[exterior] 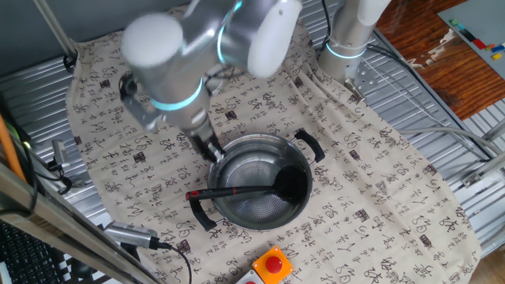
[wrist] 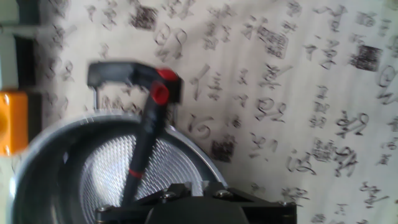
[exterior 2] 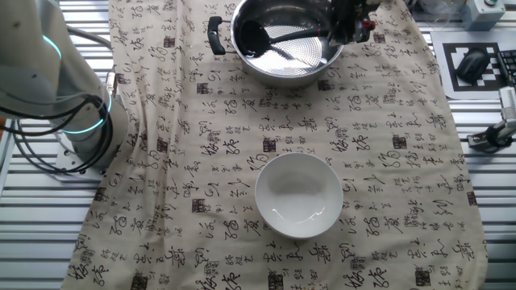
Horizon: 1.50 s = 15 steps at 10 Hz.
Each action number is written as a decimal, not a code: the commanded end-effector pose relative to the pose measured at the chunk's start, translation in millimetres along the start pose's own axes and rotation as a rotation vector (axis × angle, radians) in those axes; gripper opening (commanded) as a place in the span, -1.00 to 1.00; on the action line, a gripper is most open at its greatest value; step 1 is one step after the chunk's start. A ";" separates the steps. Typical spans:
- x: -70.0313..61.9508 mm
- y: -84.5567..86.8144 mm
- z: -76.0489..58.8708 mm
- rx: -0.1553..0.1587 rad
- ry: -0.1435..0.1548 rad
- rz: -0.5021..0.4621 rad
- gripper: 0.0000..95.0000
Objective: Scoop water with a large spoon from one bowl to another
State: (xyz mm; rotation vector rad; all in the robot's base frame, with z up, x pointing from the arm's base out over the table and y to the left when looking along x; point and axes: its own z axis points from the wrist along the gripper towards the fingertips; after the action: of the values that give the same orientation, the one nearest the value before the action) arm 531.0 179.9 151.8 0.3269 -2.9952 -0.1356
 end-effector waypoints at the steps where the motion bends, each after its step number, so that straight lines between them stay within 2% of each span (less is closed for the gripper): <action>1: -14.5 24.6 7.0 0.011 -0.037 0.085 -0.20; 3: -17.2 30.8 7.6 0.011 -0.039 0.076 -0.20; 4: -15.9 30.6 6.4 0.017 -0.046 0.035 -0.60; 5: -13.4 29.6 5.0 0.057 -0.043 -0.037 -0.60; 6: -10.8 27.9 3.6 0.065 -0.068 -0.070 -0.60; 7: -10.8 27.9 3.6 0.067 -0.077 -0.034 -0.60; 8: -10.8 27.9 3.6 0.064 -0.113 -0.014 -0.60; 9: -10.8 27.9 3.6 0.056 -0.126 -0.013 -0.60; 11: -10.8 27.9 3.6 0.059 -0.093 0.008 -0.60; 12: -10.8 27.9 3.6 0.072 -0.083 0.007 -0.60; 14: -8.8 26.3 3.4 0.062 -0.089 0.063 -0.60; 15: -8.6 26.8 2.6 0.037 -0.102 0.116 -0.20</action>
State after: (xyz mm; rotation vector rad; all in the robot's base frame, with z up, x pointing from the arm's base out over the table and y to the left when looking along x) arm 533.5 208.0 150.9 0.2959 -3.1145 -0.0405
